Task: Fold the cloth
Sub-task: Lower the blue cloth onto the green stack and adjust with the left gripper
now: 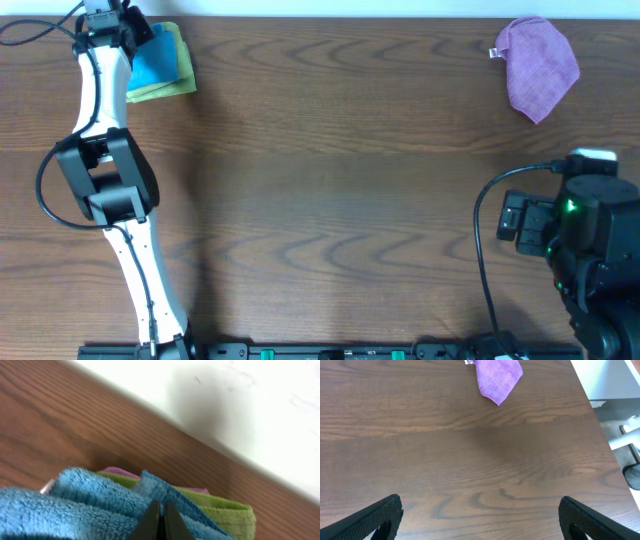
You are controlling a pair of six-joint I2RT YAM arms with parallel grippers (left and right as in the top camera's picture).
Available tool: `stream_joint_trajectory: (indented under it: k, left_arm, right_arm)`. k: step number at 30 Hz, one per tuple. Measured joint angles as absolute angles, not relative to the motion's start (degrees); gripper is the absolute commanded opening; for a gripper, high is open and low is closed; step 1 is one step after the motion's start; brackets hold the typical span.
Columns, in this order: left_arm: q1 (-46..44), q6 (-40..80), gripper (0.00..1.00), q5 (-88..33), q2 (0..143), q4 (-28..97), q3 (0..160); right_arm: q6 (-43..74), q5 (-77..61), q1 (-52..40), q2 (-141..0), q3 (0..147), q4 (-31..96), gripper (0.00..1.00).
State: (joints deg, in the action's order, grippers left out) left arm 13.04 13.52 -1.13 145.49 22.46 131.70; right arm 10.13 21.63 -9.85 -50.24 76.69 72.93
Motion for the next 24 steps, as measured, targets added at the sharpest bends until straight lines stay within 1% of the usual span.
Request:
stream_joint_trajectory:
  k: [9,24]
  left_arm:
    - [13.8,13.6,0.06,-1.7,150.6,16.7,131.7]
    - [13.4,14.8,0.06,-8.5,150.7,7.1,131.7]
  right_arm:
    - [11.8,21.5,-9.8,-50.2,76.7,72.7,0.99]
    - [12.1,21.0,-9.8,-50.2,76.7,72.6,0.99]
